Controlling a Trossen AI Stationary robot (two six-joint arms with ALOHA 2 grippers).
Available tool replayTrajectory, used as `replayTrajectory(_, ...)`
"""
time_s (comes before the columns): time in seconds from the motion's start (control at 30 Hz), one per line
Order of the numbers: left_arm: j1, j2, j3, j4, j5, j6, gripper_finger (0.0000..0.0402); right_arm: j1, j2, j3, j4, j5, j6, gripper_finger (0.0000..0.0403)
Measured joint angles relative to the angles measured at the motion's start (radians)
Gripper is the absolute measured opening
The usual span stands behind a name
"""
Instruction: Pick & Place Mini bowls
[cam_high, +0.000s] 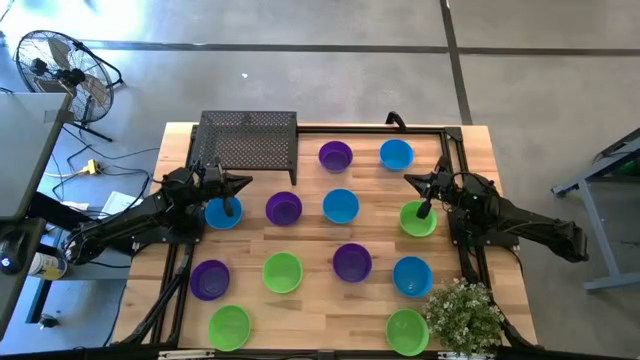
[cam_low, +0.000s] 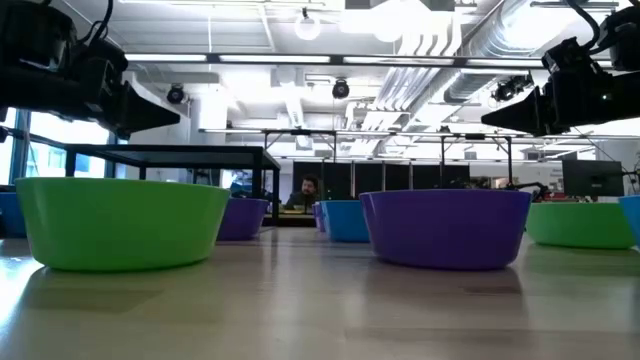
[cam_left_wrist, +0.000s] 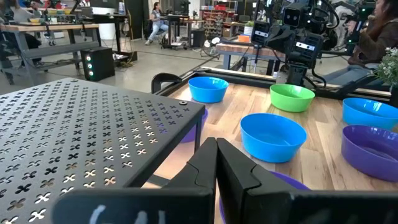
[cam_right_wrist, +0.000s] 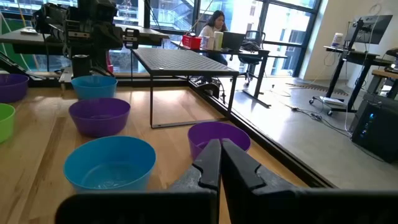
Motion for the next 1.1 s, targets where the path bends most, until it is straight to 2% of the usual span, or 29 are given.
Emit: replayTrajectory(1.1, 0.0, 0.0, 0.0, 0.006, 0.002, -0.004, 0.0, 0.0, 0.0, 0.0, 0.0, 0.0, 0.0, 0.0)
